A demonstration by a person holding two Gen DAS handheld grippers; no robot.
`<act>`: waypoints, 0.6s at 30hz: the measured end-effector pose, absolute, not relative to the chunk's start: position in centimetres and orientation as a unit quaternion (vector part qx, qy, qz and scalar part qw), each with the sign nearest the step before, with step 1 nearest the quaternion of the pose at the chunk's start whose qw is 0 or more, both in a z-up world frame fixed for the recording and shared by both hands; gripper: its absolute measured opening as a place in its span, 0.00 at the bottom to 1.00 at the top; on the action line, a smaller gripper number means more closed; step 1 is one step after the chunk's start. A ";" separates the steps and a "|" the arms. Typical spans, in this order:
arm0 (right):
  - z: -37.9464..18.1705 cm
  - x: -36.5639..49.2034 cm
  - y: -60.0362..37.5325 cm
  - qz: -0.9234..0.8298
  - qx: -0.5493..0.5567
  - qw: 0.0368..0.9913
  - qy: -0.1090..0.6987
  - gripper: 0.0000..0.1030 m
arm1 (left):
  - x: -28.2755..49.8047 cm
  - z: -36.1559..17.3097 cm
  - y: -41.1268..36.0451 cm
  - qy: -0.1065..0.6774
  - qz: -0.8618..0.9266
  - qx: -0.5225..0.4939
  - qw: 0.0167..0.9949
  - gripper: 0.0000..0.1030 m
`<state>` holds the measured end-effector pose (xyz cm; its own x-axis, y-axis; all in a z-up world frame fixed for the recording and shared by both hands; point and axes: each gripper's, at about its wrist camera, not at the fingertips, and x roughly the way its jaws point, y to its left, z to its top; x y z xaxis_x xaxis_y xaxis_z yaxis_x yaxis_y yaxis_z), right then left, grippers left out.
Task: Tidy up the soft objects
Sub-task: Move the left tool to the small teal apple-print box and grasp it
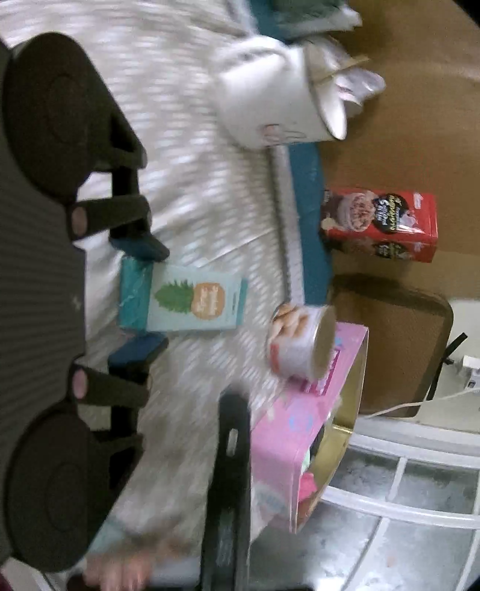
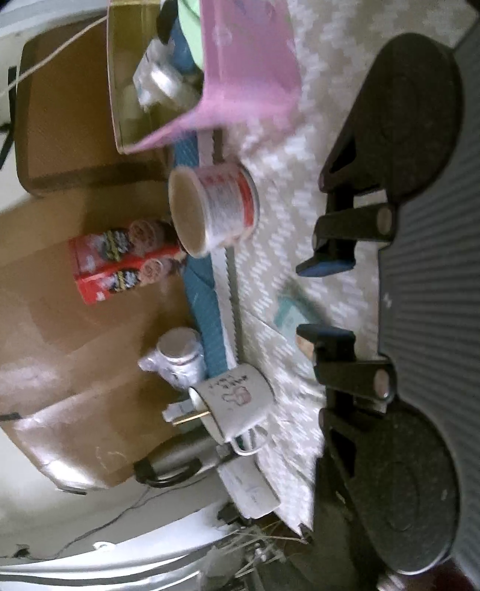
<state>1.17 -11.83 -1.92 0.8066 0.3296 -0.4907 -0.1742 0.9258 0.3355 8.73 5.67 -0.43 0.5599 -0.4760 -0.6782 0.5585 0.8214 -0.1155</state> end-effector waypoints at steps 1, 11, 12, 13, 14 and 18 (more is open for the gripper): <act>-1.9 1.2 -11.3 0.127 0.134 0.942 0.279 0.31 | 7.4 -0.3 5.8 0.372 -0.289 0.045 0.881 0.64; -1.5 -2.1 -8.8 0.122 0.072 0.949 0.282 0.46 | 6.1 1.7 10.8 0.400 -0.399 -0.138 0.813 0.69; -1.8 -2.3 -8.1 0.134 0.063 0.946 0.288 0.50 | 6.6 1.8 11.8 0.395 -0.377 -0.145 0.825 0.69; -2.2 -2.3 -7.2 0.142 0.050 0.944 0.294 0.51 | 7.0 1.8 12.6 0.394 -0.356 -0.147 0.835 0.69; -2.8 -2.1 -6.3 0.146 0.037 0.941 0.302 0.51 | 7.3 1.7 13.2 0.396 -0.336 -0.148 0.842 0.69; -3.9 -1.6 -4.8 0.147 0.010 0.943 0.299 0.51 | 8.0 1.4 13.2 0.411 -0.308 -0.147 0.845 0.69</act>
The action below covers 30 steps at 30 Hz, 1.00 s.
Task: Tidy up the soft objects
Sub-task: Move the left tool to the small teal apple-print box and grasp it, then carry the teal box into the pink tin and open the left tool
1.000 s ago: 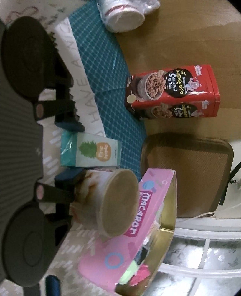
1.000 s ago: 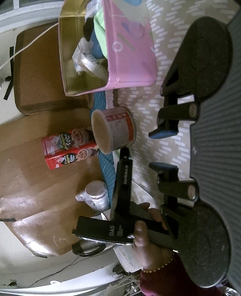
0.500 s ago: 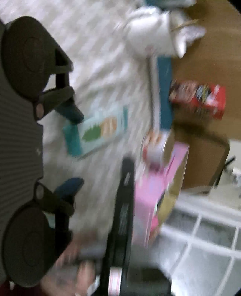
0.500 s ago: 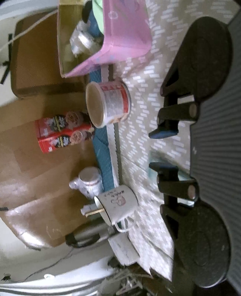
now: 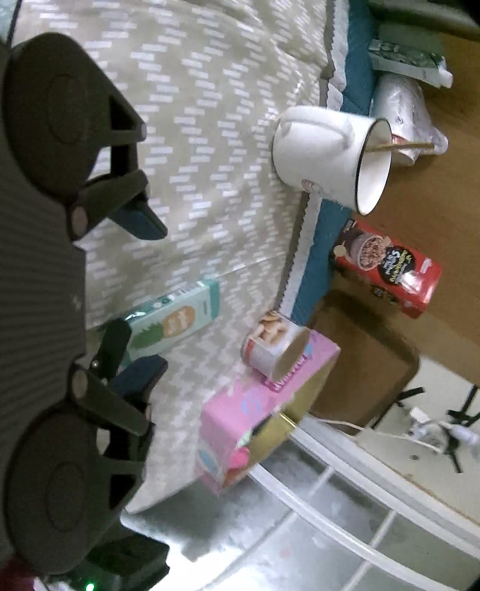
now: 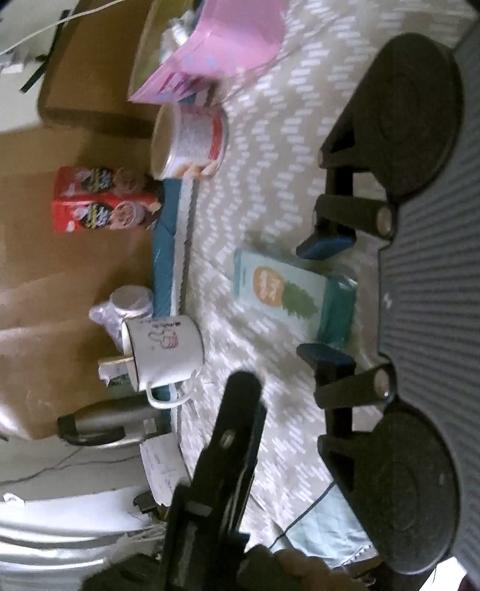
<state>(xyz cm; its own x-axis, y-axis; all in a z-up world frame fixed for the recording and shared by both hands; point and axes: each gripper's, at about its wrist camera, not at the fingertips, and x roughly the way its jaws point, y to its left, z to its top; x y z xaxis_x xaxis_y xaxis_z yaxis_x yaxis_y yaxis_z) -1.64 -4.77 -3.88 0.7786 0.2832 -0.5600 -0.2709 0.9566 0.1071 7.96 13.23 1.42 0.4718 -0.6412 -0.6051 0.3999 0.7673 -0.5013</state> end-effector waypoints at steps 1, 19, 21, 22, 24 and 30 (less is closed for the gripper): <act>-3.8 -1.7 -4.9 0.150 0.009 0.943 0.298 0.49 | 8.0 1.4 12.6 0.414 -0.303 -0.136 0.847 0.69; -1.2 -6.7 -15.0 0.123 0.124 0.962 0.209 0.44 | 8.0 2.0 -0.9 0.456 -0.337 -0.060 0.821 0.39; 0.2 -6.3 -17.1 0.092 0.105 0.974 0.180 0.44 | 8.5 4.0 -3.5 0.438 -0.360 -0.045 0.823 0.39; 0.7 -5.9 -18.2 0.076 0.098 0.978 0.169 0.44 | 8.8 5.0 -5.2 0.426 -0.372 -0.034 0.824 0.39; 1.7 -4.8 -20.9 0.043 0.091 0.984 0.149 0.44 | 9.5 6.7 -9.1 0.401 -0.398 -0.015 0.825 0.39; 2.1 0.3 -29.5 -0.032 0.092 0.984 0.150 0.44 | 14.1 7.5 -20.3 0.381 -0.450 0.002 0.808 0.39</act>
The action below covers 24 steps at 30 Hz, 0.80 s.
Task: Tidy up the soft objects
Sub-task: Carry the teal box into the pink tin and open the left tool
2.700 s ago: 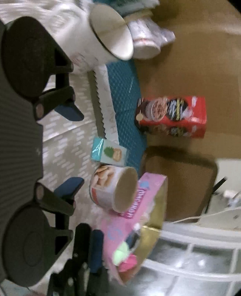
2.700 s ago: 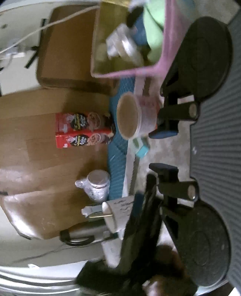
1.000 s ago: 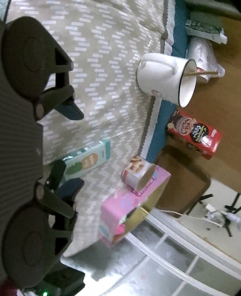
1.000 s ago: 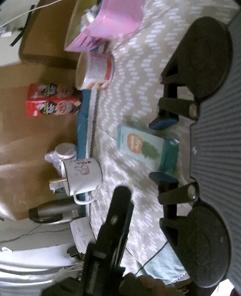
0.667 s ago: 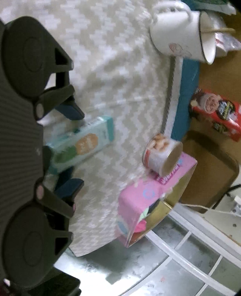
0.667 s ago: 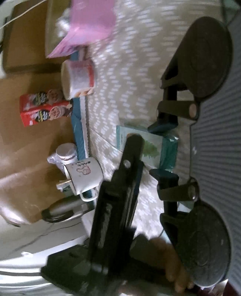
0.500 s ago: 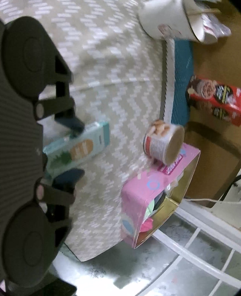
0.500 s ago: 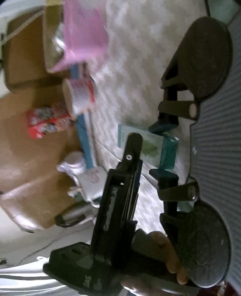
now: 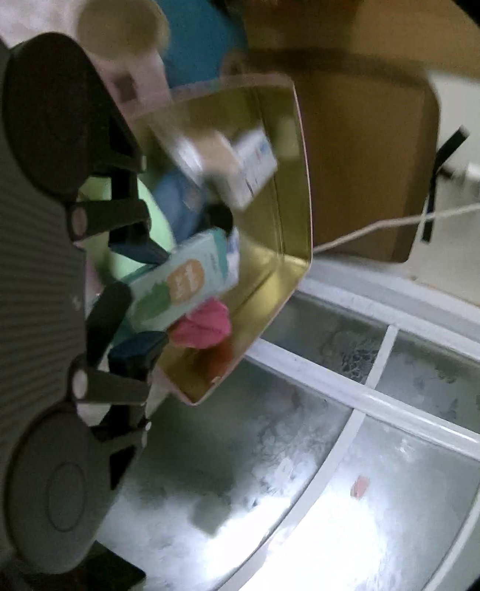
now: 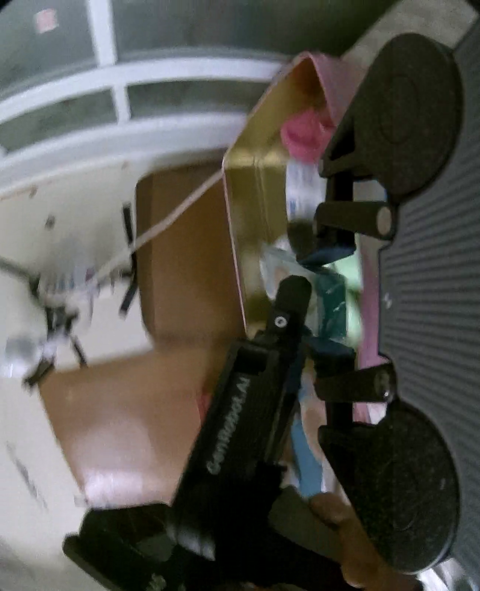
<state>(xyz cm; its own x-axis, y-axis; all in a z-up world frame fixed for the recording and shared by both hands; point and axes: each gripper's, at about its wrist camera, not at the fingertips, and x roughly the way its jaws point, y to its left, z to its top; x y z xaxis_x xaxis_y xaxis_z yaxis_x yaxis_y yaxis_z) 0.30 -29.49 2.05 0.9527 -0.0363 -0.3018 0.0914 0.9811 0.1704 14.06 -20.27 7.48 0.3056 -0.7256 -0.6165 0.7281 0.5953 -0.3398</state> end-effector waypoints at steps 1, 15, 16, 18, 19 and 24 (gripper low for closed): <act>1.7 1.3 -30.7 -0.039 0.095 0.982 0.159 0.43 | 14.9 7.2 -21.9 0.385 -0.454 -0.001 0.804 0.39; 0.0 0.1 -35.0 -0.125 0.161 0.968 0.143 0.24 | 16.6 5.7 -26.5 0.361 -0.395 0.041 0.844 0.57; 0.1 -0.7 -34.6 -0.119 0.175 0.968 0.137 0.25 | 15.7 6.1 -25.8 0.352 -0.384 0.053 0.852 0.59; 0.2 -2.1 -33.2 -0.110 0.194 0.967 0.125 0.28 | 14.3 6.9 -24.4 0.334 -0.370 0.075 0.864 0.61; 0.5 -2.5 -32.8 -0.108 0.200 0.966 0.121 0.29 | 13.3 7.2 -23.7 0.325 -0.364 0.086 0.868 0.61; 1.3 -4.6 -29.3 -0.093 0.228 0.963 0.108 0.38 | 9.6 8.0 -19.9 0.312 -0.333 0.114 0.882 0.76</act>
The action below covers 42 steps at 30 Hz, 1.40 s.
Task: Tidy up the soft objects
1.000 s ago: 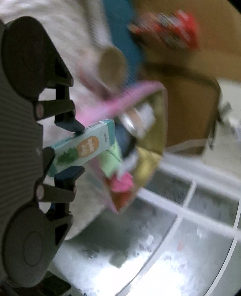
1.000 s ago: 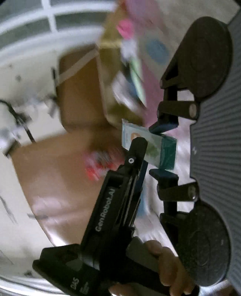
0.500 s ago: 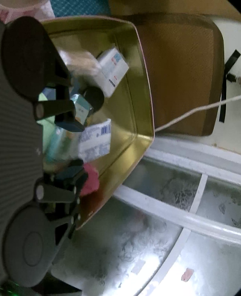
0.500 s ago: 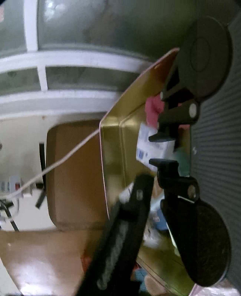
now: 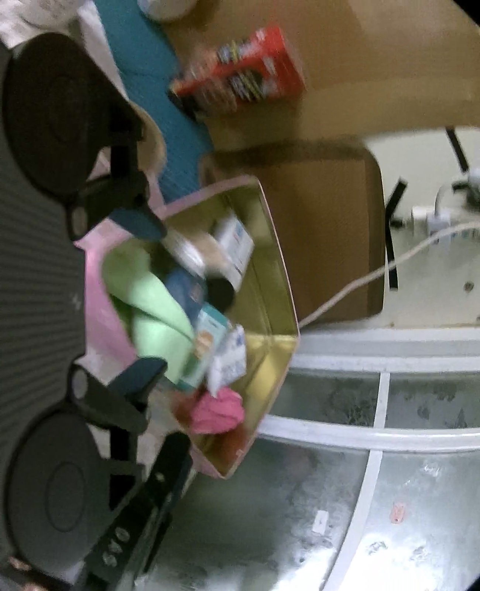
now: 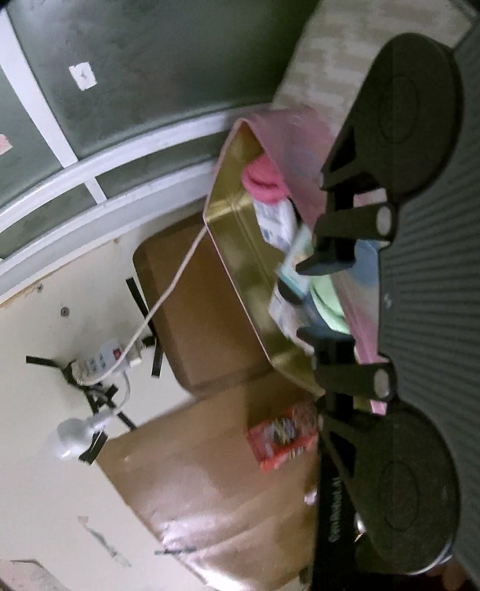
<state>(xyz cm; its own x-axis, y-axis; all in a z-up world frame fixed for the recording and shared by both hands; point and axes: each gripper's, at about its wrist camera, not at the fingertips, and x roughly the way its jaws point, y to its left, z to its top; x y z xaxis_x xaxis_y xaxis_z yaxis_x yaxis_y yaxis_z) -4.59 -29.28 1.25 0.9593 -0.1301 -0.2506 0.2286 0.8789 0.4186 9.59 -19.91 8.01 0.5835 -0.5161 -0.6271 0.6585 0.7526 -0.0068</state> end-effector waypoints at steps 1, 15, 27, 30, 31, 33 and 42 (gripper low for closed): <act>1.3 -5.1 -28.6 -0.091 0.234 0.962 0.109 0.39 | 8.9 8.0 -19.1 0.311 -0.324 0.115 0.886 0.76; 1.0 -7.8 -20.0 -0.083 0.272 0.947 0.152 0.73 | 3.1 7.4 -7.8 0.299 -0.229 0.122 0.918 1.00; 2.2 -10.1 -15.2 -0.105 0.243 0.953 0.147 0.85 | -0.3 5.6 -2.8 0.311 -0.215 0.130 0.917 1.00; 2.3 -10.3 -14.4 -0.106 0.236 0.954 0.149 0.86 | -1.1 5.3 -2.2 0.310 -0.221 0.125 0.916 1.00; 2.3 -10.3 -14.2 -0.107 0.233 0.955 0.148 0.86 | -1.4 5.2 -2.0 0.309 -0.223 0.123 0.916 1.00; 2.4 -10.4 -13.7 -0.111 0.227 0.956 0.147 0.87 | -1.8 5.2 -1.6 0.307 -0.225 0.122 0.917 1.00; 2.6 -10.4 -12.3 -0.112 0.206 0.962 0.137 0.92 | -2.8 4.9 0.1 0.306 -0.235 0.114 0.916 1.00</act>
<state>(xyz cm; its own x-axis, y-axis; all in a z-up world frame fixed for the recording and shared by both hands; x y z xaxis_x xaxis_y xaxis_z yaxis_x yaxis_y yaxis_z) -10.35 -12.28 2.60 0.9371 -0.1600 -0.3103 0.2730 0.8899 0.3654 -2.81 0.06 4.88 0.7024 -0.3597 -0.6143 0.4991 0.8641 0.0647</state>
